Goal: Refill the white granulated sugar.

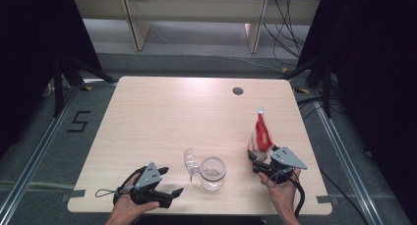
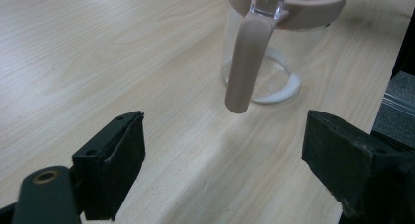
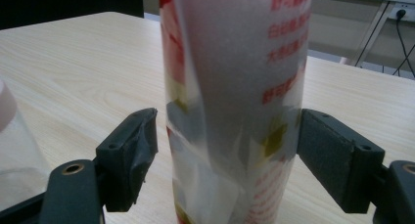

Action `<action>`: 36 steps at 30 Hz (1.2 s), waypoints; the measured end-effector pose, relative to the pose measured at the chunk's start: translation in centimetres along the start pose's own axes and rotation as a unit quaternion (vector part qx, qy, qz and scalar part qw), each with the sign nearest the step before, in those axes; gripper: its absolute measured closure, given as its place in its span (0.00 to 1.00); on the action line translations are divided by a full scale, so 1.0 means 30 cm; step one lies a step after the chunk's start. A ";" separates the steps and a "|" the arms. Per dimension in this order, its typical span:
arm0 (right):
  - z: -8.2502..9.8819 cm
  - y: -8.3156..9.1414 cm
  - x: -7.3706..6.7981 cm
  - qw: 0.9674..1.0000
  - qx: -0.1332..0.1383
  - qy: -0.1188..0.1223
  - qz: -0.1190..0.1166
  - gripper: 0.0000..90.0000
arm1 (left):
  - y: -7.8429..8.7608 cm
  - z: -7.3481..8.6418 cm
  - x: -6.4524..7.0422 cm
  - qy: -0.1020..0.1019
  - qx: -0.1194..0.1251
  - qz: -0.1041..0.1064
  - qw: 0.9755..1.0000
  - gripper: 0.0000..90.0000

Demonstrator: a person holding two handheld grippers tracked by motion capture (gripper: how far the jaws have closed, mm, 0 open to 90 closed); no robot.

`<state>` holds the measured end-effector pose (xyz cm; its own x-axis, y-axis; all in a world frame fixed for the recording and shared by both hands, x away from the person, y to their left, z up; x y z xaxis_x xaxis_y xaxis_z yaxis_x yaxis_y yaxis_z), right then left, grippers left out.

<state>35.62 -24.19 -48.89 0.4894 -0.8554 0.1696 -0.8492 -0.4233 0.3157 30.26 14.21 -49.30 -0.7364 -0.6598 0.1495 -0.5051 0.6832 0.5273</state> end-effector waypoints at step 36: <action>0.003 -0.024 0.107 0.993 0.020 0.096 -0.058 0.43 | -0.005 0.002 0.009 -0.005 -0.001 0.006 1.000 0.18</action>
<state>37.79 -26.64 -48.67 0.6097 -0.7289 0.3114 -0.7906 -0.5304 0.3060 30.11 13.94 -49.38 -0.7473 -0.6480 0.1469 -0.4955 0.6908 0.5266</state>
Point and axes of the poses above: each handheld gripper's, and its own axes: y roughly backward along the jaws, z roughly out of its underside, x roughly to its right, the point moved 1 cm from there along -y, roughly forward along the jaws, and after that the axes turned 7 degrees about y, right-handed, at the moved point
